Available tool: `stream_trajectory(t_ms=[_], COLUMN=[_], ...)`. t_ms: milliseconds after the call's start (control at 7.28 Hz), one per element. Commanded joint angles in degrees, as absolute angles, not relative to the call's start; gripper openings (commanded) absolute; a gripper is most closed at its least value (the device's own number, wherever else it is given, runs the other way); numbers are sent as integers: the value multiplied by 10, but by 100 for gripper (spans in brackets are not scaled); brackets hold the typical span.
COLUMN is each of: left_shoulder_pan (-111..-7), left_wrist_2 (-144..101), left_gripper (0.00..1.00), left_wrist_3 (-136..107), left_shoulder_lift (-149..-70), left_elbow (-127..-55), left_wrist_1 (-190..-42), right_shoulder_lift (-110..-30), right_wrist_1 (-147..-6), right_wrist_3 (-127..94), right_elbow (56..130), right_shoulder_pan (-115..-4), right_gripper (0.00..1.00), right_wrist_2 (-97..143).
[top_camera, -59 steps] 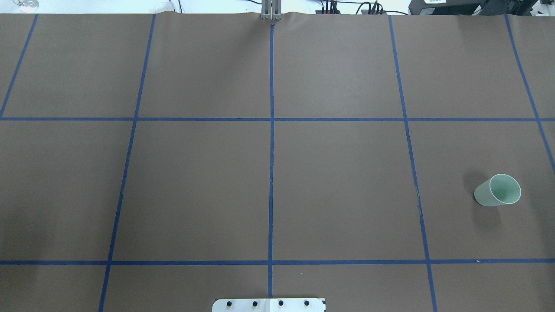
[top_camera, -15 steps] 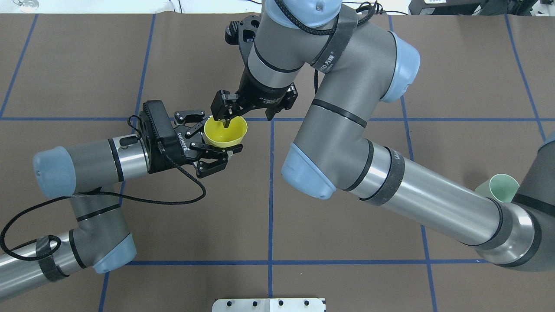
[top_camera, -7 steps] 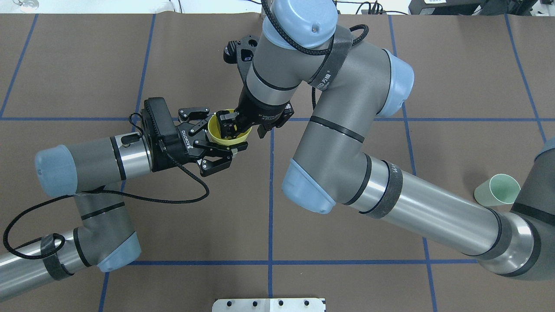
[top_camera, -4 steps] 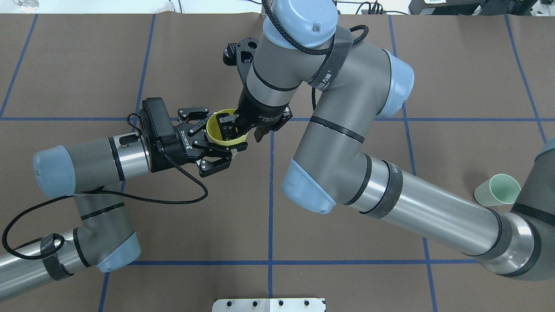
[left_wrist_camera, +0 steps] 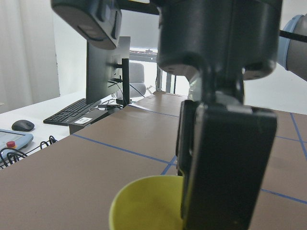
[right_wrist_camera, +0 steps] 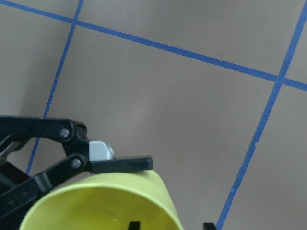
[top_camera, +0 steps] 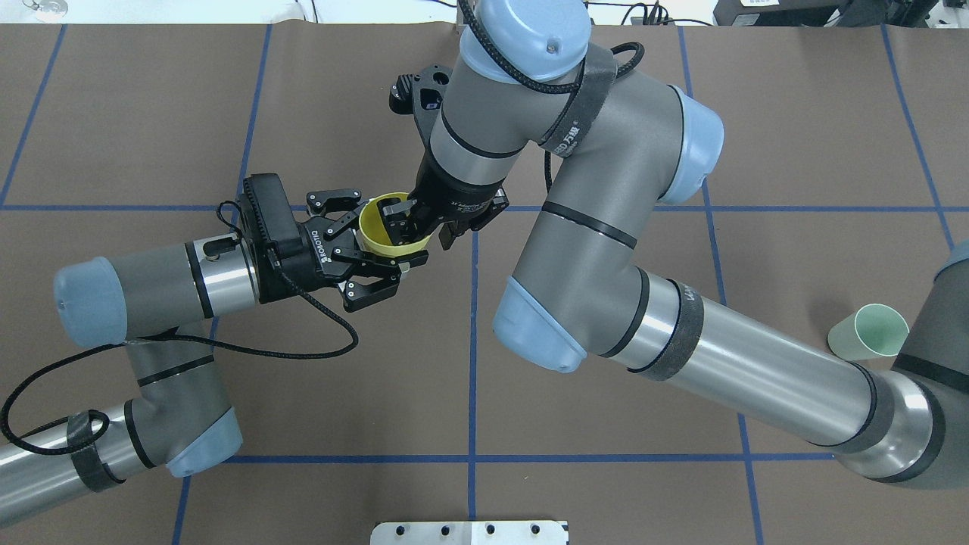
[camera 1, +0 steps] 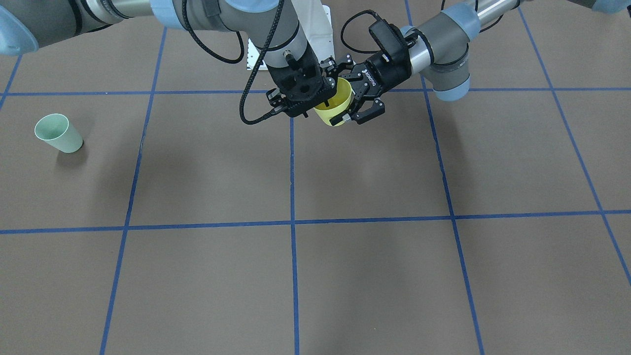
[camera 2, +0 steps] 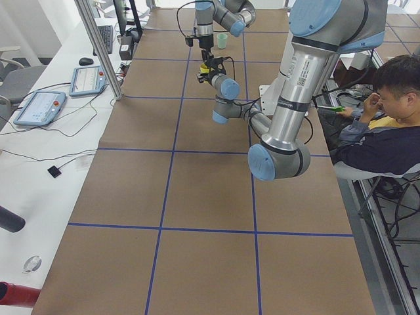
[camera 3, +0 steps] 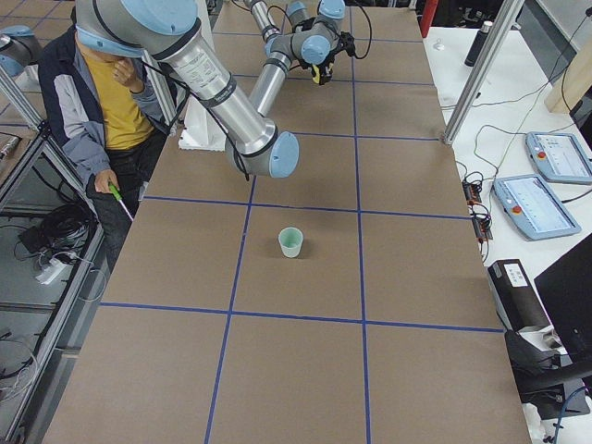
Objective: Transfer and stack yellow cup on green cup
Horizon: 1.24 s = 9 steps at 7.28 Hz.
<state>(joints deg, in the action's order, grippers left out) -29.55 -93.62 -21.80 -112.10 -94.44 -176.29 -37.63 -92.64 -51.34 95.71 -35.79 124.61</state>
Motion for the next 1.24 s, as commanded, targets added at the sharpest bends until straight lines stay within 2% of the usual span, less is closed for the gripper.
stream_trajectory(t_ms=[0,275,412,549,687,824,1099], left_shoulder_pan=[-293,-291,-291,-291,-291,-291,-291], left_wrist_2=[-936,-936,-936,-937,-938,-938,-938], left_gripper=[17,18,23,28,56,98,99], left_wrist_3=[-218,-219,-219,-219,-220,-220,-220], left_shoulder_lift=[-1121,-1121,-1121,-1120,-1119,-1120,-1119], left_elbow=[-945,-945,-945,-945,-945,-944,-944], left_wrist_1=[-1763,-1763,-1763,-1767,-1770,-1770,-1771], right_shoulder_lift=[-374,-372,-372,-372,-372,-374,-380], right_wrist_1=[-926,-925,-925,-925,-925,-925,-925], right_wrist_3=[-516,-514,-514,-514,-514,-515,-518], right_elbow=[957,957,958,963,964,966,967], right_shoulder_pan=[-358,-358,-358,-358,-359,-359,-363], right_gripper=[31,20,5,0,0,0,0], right_wrist_2=[1245,1242,1240,1237,1235,1230,1223])
